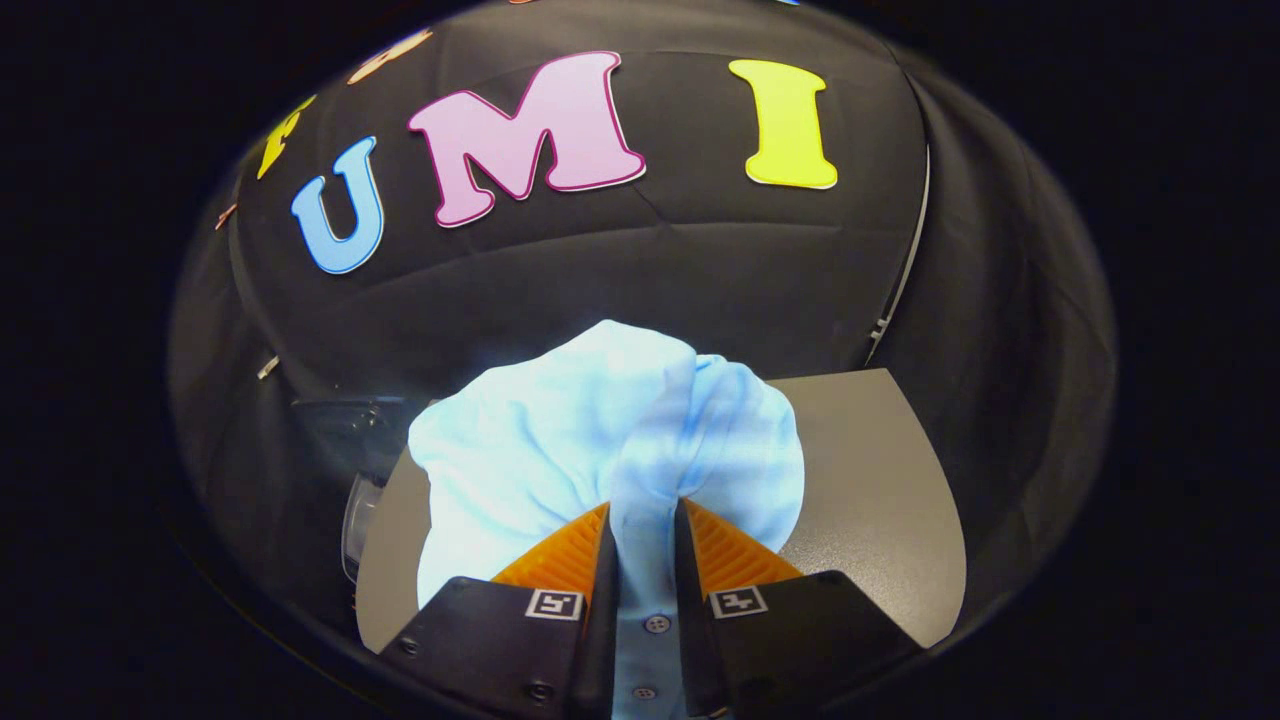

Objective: Put the clothes into the washing machine and then close the washing machine lid.

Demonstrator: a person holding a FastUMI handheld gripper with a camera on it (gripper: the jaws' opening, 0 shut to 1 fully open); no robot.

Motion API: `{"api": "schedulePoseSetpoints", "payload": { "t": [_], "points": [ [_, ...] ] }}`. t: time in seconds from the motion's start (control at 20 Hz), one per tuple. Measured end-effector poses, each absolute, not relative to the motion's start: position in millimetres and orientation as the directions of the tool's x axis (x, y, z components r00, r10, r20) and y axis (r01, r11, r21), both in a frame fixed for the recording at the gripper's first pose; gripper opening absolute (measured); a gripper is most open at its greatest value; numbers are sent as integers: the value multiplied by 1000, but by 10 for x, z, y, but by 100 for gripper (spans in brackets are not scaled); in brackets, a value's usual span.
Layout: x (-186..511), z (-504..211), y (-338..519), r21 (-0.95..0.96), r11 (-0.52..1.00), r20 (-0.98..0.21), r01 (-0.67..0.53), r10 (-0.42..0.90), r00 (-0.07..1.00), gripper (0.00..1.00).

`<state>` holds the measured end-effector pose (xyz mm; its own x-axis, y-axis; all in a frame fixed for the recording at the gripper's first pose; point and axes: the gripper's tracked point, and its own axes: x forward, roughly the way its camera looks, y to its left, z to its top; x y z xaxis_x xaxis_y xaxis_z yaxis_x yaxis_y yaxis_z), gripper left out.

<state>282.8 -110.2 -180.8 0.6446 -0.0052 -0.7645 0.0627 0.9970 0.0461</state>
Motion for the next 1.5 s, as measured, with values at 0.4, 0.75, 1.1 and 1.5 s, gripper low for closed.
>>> {"api": "schedulePoseSetpoints", "payload": {
  "t": [0.4, 0.75, 1.1, 1.5],
  "points": [
    [2782, -1611, -1120, 54, 996, -710, 67, -8, 704, 6],
    [2616, -1291, -1036, 69, 996, -685, 56, 7, 728, 6],
    [2379, -343, -690, 66, 998, -554, -1, 38, 832, 5],
    [2217, 555, 123, 63, 991, -408, -116, 132, 903, 5]
  ]
}}
